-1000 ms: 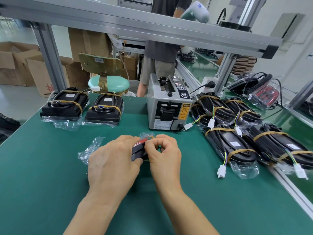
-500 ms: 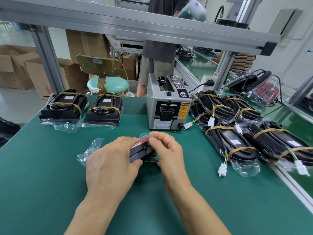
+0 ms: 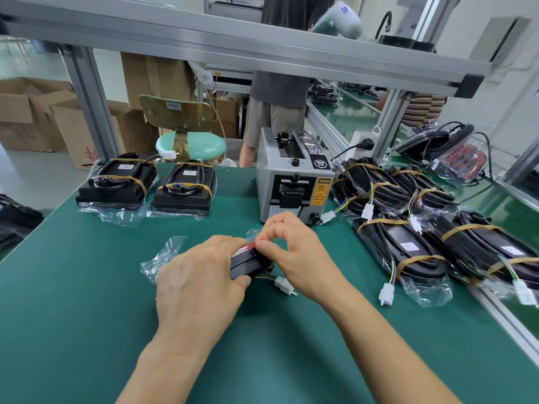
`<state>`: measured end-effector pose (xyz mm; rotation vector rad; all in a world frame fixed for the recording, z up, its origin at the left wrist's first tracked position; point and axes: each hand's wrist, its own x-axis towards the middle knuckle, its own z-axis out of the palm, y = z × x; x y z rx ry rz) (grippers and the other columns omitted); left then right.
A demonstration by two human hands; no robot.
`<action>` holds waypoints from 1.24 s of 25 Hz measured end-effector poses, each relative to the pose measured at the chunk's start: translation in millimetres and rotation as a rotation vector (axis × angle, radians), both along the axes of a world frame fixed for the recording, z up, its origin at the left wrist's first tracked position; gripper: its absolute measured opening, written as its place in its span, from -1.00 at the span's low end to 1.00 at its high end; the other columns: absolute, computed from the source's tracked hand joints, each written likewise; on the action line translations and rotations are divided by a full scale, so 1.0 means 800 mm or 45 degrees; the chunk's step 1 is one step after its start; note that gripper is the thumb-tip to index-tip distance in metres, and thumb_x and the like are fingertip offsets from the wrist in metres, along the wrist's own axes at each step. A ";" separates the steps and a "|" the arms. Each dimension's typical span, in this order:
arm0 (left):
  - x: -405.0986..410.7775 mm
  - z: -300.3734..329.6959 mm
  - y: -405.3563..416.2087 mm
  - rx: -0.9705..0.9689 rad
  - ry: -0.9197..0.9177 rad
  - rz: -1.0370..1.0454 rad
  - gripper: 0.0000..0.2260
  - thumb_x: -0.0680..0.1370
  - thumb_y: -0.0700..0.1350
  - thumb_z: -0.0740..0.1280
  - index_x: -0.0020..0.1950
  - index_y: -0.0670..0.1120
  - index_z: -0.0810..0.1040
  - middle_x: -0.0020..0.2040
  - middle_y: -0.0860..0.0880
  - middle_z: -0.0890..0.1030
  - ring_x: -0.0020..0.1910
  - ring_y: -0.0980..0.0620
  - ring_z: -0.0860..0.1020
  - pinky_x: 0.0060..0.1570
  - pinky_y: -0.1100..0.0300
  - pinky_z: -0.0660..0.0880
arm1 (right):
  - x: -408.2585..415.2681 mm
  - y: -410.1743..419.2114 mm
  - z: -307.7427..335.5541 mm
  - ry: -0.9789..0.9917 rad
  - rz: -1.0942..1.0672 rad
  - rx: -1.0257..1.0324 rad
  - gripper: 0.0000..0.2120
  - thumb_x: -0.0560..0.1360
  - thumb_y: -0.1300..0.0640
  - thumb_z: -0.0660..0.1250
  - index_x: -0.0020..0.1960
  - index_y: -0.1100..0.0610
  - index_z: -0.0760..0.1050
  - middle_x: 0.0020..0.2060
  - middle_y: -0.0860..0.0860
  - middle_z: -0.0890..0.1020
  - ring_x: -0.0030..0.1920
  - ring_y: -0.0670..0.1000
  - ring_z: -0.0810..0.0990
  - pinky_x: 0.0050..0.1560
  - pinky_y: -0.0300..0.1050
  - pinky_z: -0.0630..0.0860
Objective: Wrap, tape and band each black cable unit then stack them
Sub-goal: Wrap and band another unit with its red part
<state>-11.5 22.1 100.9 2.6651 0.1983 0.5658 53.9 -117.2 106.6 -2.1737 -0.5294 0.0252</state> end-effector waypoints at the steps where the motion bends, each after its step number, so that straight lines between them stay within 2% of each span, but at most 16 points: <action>1: 0.000 0.000 0.000 -0.009 0.000 0.003 -0.66 0.35 0.00 0.48 0.09 0.23 0.59 0.03 0.24 0.62 -0.04 0.04 0.58 -0.18 0.20 0.41 | 0.000 0.001 -0.001 -0.014 0.007 -0.040 -0.86 0.54 0.22 0.30 -0.18 0.07 0.53 -0.05 -0.12 0.44 0.02 -0.10 0.45 0.12 -0.33 0.30; 2: 0.000 0.000 0.000 -0.021 -0.001 0.009 -0.67 0.34 -0.01 0.48 0.08 0.22 0.59 0.02 0.24 0.62 -0.05 0.03 0.58 -0.19 0.20 0.40 | -0.001 0.000 -0.003 -0.016 0.001 -0.036 -0.85 0.55 0.21 0.28 -0.18 0.07 0.50 -0.06 -0.14 0.42 0.05 -0.07 0.45 0.17 -0.23 0.30; 4: 0.001 0.001 0.001 -0.024 0.000 0.018 -0.67 0.34 0.00 0.48 0.08 0.23 0.59 0.02 0.24 0.62 -0.05 0.03 0.58 -0.20 0.20 0.37 | -0.001 -0.004 -0.003 0.037 -0.027 0.078 -0.83 0.57 0.20 0.27 -0.20 0.08 0.48 -0.07 -0.16 0.42 0.06 -0.09 0.45 0.20 -0.20 0.29; 6: 0.001 0.000 0.001 0.009 0.022 0.012 -0.67 0.36 0.03 0.46 0.09 0.25 0.56 0.03 0.25 0.60 -0.04 0.04 0.57 -0.18 0.20 0.38 | 0.000 -0.007 0.000 0.114 -0.010 0.103 -0.83 0.57 0.20 0.27 -0.20 0.08 0.49 -0.06 -0.14 0.43 0.01 -0.17 0.44 0.14 -0.32 0.30; 9: 0.002 -0.002 0.002 0.021 0.021 0.006 -0.67 0.36 0.04 0.45 0.10 0.26 0.55 0.03 0.25 0.60 -0.04 0.05 0.56 -0.18 0.21 0.38 | 0.004 -0.005 0.002 0.143 0.037 -0.001 -0.85 0.56 0.21 0.27 -0.18 0.11 0.52 -0.07 -0.11 0.44 -0.07 -0.28 0.41 -0.04 -0.52 0.26; 13: 0.002 -0.002 0.002 0.024 0.024 -0.005 -0.64 0.37 0.06 0.44 0.15 0.27 0.53 0.07 0.26 0.59 0.00 0.07 0.56 -0.12 0.20 0.42 | 0.006 -0.003 0.001 0.113 0.023 -0.040 -0.86 0.55 0.21 0.28 -0.14 0.20 0.57 -0.08 -0.11 0.44 -0.16 -0.34 0.40 -0.13 -0.51 0.26; 17: 0.003 -0.003 0.003 0.013 0.015 -0.006 -0.65 0.37 0.05 0.45 0.13 0.27 0.54 0.06 0.25 0.59 -0.01 0.05 0.56 -0.13 0.19 0.42 | 0.004 -0.001 0.003 0.076 0.002 -0.078 -0.86 0.56 0.19 0.28 -0.13 0.20 0.56 -0.05 -0.07 0.45 -0.10 -0.28 0.42 -0.07 -0.53 0.27; 20: 0.003 -0.003 0.001 0.012 0.018 -0.006 -0.64 0.37 0.04 0.45 0.14 0.27 0.54 0.06 0.24 0.60 -0.01 0.04 0.56 -0.13 0.18 0.43 | 0.003 0.002 0.004 0.063 -0.008 -0.094 -0.86 0.56 0.18 0.27 -0.13 0.19 0.55 -0.02 -0.04 0.45 -0.02 -0.15 0.44 -0.01 -0.42 0.30; 23: 0.003 -0.002 0.001 0.015 0.019 -0.001 -0.65 0.36 0.03 0.46 0.11 0.25 0.55 0.04 0.22 0.61 -0.03 0.02 0.57 -0.17 0.18 0.41 | 0.002 0.003 0.005 0.047 -0.017 -0.114 -0.87 0.56 0.18 0.27 -0.11 0.20 0.55 -0.01 -0.03 0.45 0.01 -0.10 0.44 0.00 -0.28 0.30; 28: 0.002 -0.001 0.000 0.016 0.020 0.007 -0.66 0.35 0.01 0.46 0.09 0.24 0.57 0.04 0.22 0.61 -0.04 0.01 0.57 -0.20 0.20 0.36 | 0.000 0.007 0.003 0.011 -0.061 -0.129 -0.86 0.55 0.20 0.26 -0.12 0.21 0.55 -0.02 -0.03 0.44 0.01 -0.08 0.45 0.03 -0.21 0.33; 31: 0.003 -0.001 0.000 0.019 0.005 0.003 -0.63 0.36 0.02 0.46 0.15 0.24 0.56 0.08 0.25 0.60 0.01 0.04 0.57 -0.17 0.21 0.35 | -0.002 0.011 0.002 -0.027 -0.102 -0.137 -0.86 0.53 0.21 0.26 -0.15 0.21 0.55 -0.03 -0.03 0.44 -0.02 -0.08 0.45 -0.03 -0.22 0.31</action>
